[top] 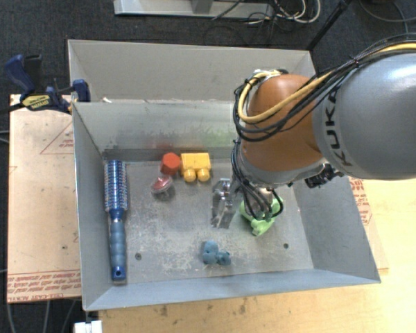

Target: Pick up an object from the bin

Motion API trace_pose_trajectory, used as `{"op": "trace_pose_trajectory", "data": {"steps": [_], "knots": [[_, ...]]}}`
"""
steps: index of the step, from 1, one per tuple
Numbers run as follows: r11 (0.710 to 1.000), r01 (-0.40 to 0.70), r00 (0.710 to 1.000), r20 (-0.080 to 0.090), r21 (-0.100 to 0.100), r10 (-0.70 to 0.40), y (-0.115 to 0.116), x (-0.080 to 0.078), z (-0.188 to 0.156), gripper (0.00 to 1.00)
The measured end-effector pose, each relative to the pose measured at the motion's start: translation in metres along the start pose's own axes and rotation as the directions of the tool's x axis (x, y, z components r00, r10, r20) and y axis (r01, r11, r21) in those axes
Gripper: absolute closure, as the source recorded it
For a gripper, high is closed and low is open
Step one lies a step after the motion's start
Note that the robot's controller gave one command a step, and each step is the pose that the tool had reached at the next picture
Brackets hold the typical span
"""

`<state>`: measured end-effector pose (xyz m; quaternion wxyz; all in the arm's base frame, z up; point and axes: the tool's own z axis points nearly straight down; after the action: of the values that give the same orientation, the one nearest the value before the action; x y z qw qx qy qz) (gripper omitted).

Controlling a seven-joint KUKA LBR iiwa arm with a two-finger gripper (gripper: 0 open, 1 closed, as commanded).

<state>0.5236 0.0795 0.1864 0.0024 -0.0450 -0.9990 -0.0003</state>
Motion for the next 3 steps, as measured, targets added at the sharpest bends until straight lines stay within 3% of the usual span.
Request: {"op": "trace_pose_trajectory", "data": {"steps": [1, 2, 3], "knots": [[1.0, -0.001, 1.0, 0.005, 0.0, 0.001, 0.0, -0.001, -0.001, 0.0], [0.974, 0.226, 0.974, 0.009, 0.001, -0.226, -0.031, 0.028, 0.118, 0.0], [0.974, 0.227, 0.974, 0.005, 0.0, -0.227, -0.031, 0.028, 0.117, 1.0]]}}
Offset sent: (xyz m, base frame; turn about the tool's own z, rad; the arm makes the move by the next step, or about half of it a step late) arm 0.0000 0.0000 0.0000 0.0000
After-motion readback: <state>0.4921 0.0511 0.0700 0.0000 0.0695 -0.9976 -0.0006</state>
